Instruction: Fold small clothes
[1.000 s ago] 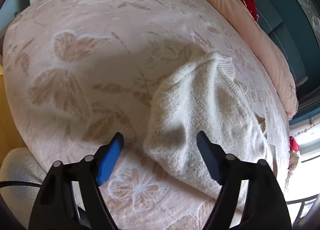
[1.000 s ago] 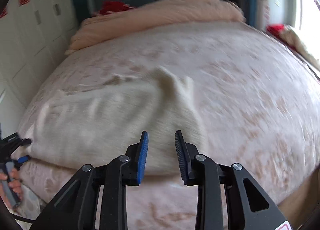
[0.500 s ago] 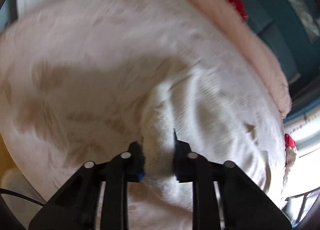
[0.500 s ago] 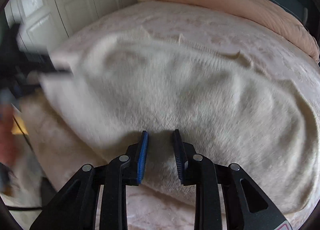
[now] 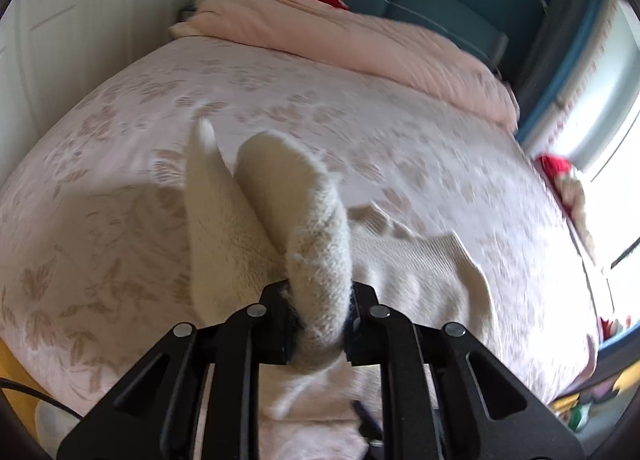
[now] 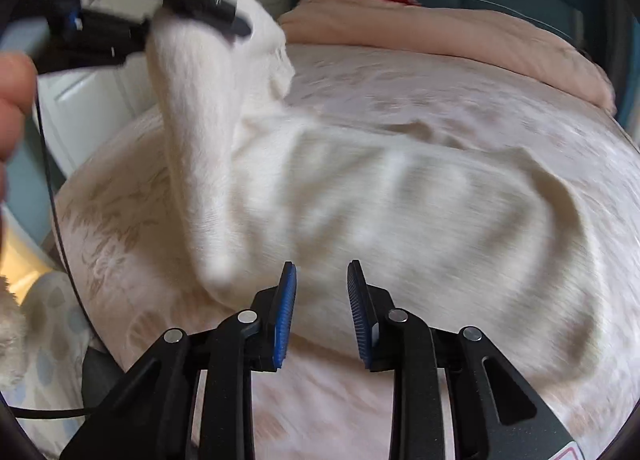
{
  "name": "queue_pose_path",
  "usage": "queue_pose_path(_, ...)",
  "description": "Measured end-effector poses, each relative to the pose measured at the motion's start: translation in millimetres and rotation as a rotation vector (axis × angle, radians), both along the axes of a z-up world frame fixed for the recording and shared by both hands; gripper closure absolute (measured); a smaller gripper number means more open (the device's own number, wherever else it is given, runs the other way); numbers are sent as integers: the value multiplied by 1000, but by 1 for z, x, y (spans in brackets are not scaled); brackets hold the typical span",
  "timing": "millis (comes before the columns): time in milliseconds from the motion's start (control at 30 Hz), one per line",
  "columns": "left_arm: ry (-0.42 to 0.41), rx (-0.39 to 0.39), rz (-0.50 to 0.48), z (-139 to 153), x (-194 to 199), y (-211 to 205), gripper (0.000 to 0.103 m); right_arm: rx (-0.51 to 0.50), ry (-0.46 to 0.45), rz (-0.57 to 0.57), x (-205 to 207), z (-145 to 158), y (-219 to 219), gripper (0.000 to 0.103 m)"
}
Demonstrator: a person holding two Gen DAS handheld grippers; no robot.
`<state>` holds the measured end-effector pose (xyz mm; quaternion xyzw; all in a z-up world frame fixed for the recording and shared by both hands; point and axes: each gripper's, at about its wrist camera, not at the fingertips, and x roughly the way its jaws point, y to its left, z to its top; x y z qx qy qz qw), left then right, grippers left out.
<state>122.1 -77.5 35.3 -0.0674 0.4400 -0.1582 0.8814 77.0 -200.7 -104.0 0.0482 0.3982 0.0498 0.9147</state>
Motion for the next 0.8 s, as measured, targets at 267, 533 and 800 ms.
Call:
queue_pose_path(267, 52, 100, -100, -31, -13, -81, 88, 33, 1, -178, -45, 9, -85, 69)
queue_pose_path(533, 137, 205, -135, -79, -18, -121, 82, 57, 5, -221, -63, 2, -112, 63)
queue_pose_path(800, 128, -94, -67, -41, -48, -30, 41, 105, -85, -145, -43, 46, -104, 41)
